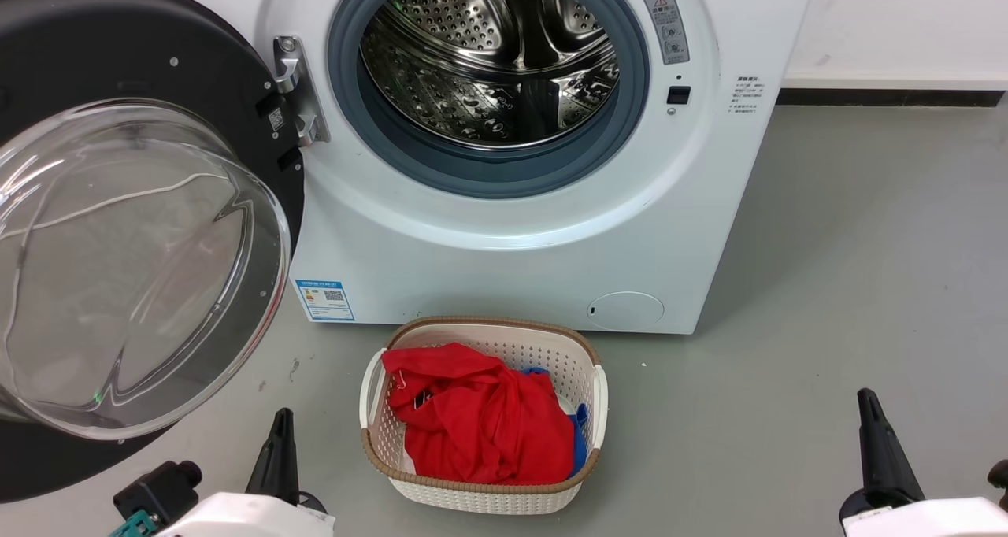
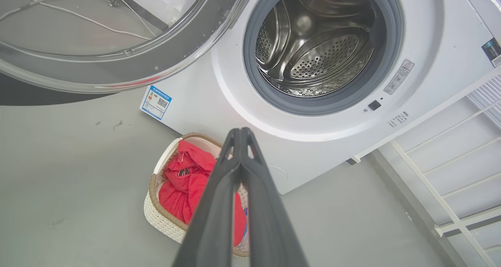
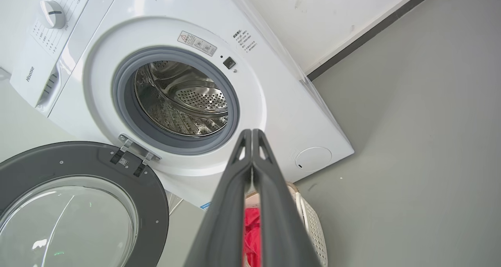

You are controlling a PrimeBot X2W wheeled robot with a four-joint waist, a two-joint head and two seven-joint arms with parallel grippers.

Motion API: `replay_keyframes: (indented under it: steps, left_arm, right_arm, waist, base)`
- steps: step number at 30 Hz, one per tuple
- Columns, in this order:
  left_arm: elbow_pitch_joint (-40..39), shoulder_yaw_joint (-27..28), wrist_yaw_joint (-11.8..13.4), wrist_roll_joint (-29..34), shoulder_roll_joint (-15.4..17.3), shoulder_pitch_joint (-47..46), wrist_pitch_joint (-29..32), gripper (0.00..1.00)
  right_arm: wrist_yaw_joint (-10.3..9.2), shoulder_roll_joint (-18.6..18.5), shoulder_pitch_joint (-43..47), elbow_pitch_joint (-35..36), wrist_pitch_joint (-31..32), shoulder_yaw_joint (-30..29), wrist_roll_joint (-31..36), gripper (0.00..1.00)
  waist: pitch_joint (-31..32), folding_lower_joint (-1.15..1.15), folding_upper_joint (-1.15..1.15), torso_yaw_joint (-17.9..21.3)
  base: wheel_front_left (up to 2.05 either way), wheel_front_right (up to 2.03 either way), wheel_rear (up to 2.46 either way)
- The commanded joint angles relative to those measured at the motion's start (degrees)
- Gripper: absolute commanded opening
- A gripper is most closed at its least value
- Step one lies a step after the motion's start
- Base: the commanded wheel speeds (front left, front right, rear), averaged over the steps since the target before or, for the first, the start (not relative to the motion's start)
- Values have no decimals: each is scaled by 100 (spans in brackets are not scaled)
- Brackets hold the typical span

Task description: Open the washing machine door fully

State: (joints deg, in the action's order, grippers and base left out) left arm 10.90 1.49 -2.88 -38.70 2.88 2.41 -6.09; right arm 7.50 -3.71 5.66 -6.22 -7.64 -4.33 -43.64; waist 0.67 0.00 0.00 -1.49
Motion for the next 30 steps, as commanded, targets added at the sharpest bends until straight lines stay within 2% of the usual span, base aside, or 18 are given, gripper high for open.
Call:
replay_keyframes:
  steps: [1, 30]
  left_arm:
    - [-48, 38, -33, -237, 8, -166, 45, 0]
    - [97, 233, -220, -2316, 6, -473, 547, 0]
  right_arm:
    - [-1, -58, -163, 21, 41, 6, -231, 0]
    - [0, -79, -594, -298, 521, 16, -2197, 0]
  waist:
    - [-1, 0, 0, 3]
    - [-28, 0, 0, 49]
  base:
    - [0, 0, 0]
    - [0, 0, 0]
